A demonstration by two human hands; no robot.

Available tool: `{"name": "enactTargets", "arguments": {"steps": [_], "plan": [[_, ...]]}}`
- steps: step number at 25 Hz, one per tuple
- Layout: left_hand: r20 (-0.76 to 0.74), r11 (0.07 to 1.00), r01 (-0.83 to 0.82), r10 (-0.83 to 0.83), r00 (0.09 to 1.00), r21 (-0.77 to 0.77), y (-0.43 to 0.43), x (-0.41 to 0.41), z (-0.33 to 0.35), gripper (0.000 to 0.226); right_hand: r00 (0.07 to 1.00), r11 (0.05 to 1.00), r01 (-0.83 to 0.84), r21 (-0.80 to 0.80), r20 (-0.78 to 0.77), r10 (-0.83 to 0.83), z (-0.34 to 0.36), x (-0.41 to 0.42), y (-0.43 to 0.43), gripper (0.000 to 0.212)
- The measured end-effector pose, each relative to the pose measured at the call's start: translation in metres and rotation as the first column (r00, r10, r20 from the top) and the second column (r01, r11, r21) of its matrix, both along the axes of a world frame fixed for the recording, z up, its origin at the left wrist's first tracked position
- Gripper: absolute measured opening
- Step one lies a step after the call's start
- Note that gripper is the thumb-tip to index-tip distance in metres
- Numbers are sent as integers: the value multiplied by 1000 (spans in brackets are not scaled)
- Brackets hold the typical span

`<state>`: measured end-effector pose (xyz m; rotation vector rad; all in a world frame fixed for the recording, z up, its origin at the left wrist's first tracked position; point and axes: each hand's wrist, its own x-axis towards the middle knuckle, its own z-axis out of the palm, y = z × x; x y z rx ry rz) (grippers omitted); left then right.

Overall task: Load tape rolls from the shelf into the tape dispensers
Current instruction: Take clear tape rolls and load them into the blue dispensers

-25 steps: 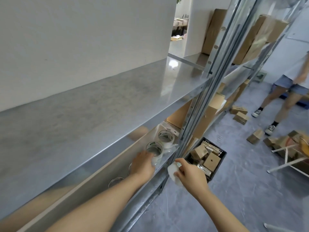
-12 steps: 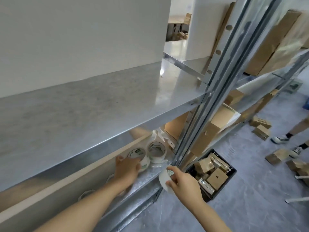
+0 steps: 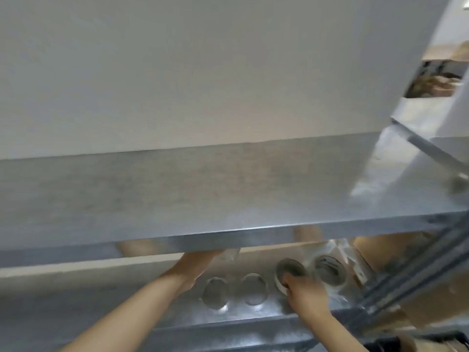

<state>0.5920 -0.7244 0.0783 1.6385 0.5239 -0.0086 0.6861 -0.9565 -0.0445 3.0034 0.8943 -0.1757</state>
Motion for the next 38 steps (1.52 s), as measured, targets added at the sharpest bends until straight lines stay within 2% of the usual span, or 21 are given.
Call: {"name": "enactTargets", "arguments": {"steps": [2, 5, 8, 9, 11, 17, 22, 26, 30, 34, 38], "plan": [[-42, 992, -123, 124, 991, 13, 19, -18, 8, 8, 1000, 999, 8, 52, 24, -9, 3, 1, 9, 28], [-53, 950, -310, 311, 949, 32, 49, -45, 9, 11, 997, 978, -73, 195, -4, 75, 40, -6, 57, 24], [-33, 922, -373, 378, 925, 107, 83, -80, 7, 5, 982, 910, -174, 376, -4, 189, 69, -27, 129, 24], [-25, 918, -372, 379, 925, 141, 96, -96, 5, 12, 972, 892, -215, 398, -4, 236, 76, -41, 152, 23], [7, 913, -380, 383, 924, 152, 123, -136, 7, 21, 943, 872, -292, 392, -35, 331, 87, -75, 199, 21], [75, 882, -460, 454, 888, 100, 223, -295, 10, 17, 866, 786, -465, 408, 23, 500, 101, -204, 321, 19], [62, 791, -598, 596, 801, 129, 292, -430, 18, 18, 777, 704, -591, 395, 43, 628, 115, -316, 418, 20], [13, 705, -700, 704, 710, 113, 331, -509, 22, 14, 733, 663, -620, 420, 7, 681, 120, -388, 485, 20], [-12, 647, -753, 759, 651, 118, 368, -560, 21, 13, 702, 639, -580, 505, -88, 706, 121, -439, 543, 17], [-17, 615, -782, 787, 617, 101, 408, -586, 18, 8, 664, 618, -575, 536, -136, 735, 117, -466, 602, 13], [-54, 601, -790, 799, 599, 124, 470, -597, 17, 20, 629, 612, -525, 592, -215, 747, 108, -482, 678, 12]]}}
